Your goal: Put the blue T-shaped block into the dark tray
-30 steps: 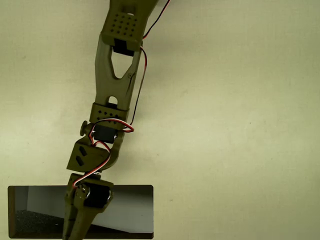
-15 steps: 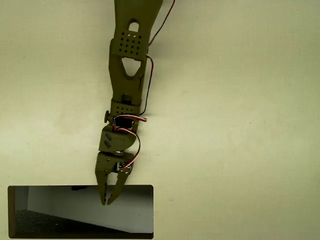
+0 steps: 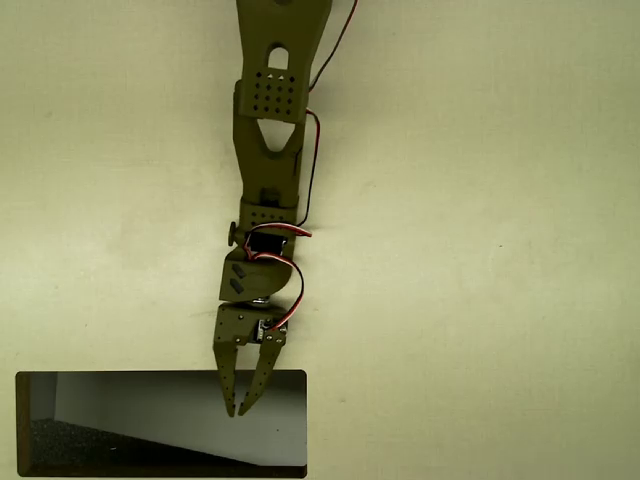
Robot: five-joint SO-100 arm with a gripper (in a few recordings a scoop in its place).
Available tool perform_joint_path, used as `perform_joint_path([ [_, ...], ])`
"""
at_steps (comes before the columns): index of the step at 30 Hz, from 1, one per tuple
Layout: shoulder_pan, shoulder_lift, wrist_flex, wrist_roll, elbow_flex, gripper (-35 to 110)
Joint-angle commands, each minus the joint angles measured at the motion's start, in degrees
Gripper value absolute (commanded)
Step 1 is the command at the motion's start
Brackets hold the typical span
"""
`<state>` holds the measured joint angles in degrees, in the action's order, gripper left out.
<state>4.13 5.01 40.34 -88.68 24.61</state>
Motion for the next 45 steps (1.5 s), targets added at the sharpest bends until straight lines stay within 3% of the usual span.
perform_joint_path([
  [1, -0.8, 2.2, -0.4, 0.2, -4.3, 0],
  [11, -4.1, 4.0, -2.5, -3.8, -7.6, 0],
  [45, -4.1, 4.0, -2.5, -3.9, -7.4, 0],
])
